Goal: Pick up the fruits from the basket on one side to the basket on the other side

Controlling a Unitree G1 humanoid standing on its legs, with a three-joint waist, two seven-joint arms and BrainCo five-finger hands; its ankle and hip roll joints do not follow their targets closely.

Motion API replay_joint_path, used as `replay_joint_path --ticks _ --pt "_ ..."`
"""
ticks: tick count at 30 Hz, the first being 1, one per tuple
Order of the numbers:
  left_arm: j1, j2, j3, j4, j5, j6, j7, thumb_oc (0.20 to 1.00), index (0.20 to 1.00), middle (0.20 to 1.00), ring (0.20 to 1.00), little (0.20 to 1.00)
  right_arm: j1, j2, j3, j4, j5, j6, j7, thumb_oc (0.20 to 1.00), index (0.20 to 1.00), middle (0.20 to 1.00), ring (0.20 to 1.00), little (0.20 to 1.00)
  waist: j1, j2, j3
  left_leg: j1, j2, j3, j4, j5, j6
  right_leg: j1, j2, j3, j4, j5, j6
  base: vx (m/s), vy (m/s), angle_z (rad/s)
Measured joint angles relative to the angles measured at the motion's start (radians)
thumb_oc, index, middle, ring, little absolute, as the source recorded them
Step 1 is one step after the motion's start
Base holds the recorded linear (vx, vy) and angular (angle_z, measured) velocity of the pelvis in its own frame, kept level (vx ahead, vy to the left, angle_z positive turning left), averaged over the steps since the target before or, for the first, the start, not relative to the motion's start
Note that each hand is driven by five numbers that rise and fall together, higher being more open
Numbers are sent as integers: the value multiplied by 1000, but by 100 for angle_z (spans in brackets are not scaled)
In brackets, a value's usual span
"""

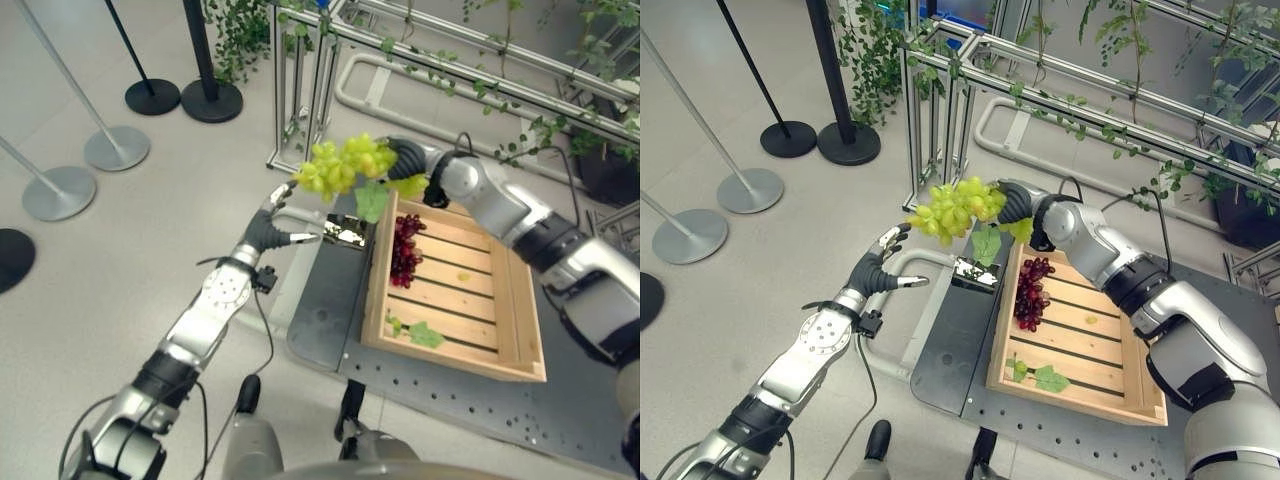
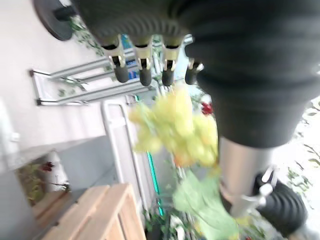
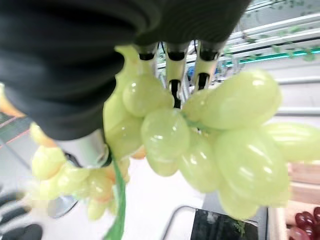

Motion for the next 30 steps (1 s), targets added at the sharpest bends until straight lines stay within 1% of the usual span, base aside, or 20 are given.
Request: replay_joint_path --ticks 1,6,9,13,19,22,24,26,28,29,30 --pt "13 0 9 -1 -1 0 1 1000 1000 1000 1000 1000 9 -12 -5 -6 -1 1 0 200 200 200 200 200 3 0 0 0 0 0 -1 0 0 0 0 0 0 0 0 0 0 0" --pt "120 5 117 -18 -2 1 2 1000 1000 1000 1000 1000 31 -107 -39 -36 -51 13 2 200 200 200 200 200 15 1 -1 6 1 0 -7 0 0 4 -1 -2 0 -4 1 0 0 0" --pt "121 19 129 -42 0 1 0 1000 1000 1000 1000 1000 27 -137 -45 -37 -67 16 16 200 200 200 200 200 23 2 -1 10 2 -1 -7 0 0 8 0 -3 0 -4 1 0 0 0" --pt "116 20 127 -76 1 1 -10 1000 1000 1000 1000 1000 27 -135 -45 -38 -67 16 38 200 200 200 200 200 25 2 -1 18 2 -2 -6 0 0 17 0 -4 0 -5 1 0 0 0" --pt "83 26 107 -75 1 6 -38 1000 1000 1000 1000 1000 20 -131 -38 -48 -67 21 68 200 200 200 200 200 26 3 -5 25 1 -2 -7 0 0 24 -1 -4 0 -5 1 0 0 0" --pt "48 41 34 -70 -2 23 -71 1000 1000 1000 1000 1000 -10 -94 -4 -46 -81 37 88 200 200 200 200 200 18 10 -30 25 0 -2 -8 0 0 24 0 -4 0 -6 2 0 0 0" --pt "43 30 20 -64 -6 23 -75 1000 1000 1000 1000 1000 -18 -65 3 -46 -88 36 89 200 200 200 200 200 10 12 -44 26 0 -2 -10 0 0 24 0 -4 0 -7 3 0 0 0" --pt "9 -5 -16 -29 -21 24 -74 1000 1000 1000 1000 1000 -21 1 12 -42 -96 36 89 200 200 200 200 200 2 15 -60 31 0 -1 -11 0 0 28 1 -4 0 -7 3 0 0 0" --pt "-21 -19 -45 4 -23 25 -72 1000 1000 1000 1000 1000 -21 48 15 -12 -96 35 89 200 200 200 200 200 2 15 -62 37 1 -1 -11 0 0 33 1 -4 0 -7 2 0 0 0" --pt "-58 -27 -87 44 -37 26 -68 1000 1000 1000 1000 1000 -21 109 16 50 -98 36 87 200 200 200 200 200 3 15 -64 46 1 -1 -10 0 0 42 1 -3 0 -8 2 0 0 0" --pt "-76 -29 -108 58 -38 26 -68 1000 1000 1000 1000 1000 -21 135 21 74 -98 37 88 200 200 200 200 200 2 14 -66 47 1 -1 -10 0 0 43 0 -3 0 -8 2 0 0 0"
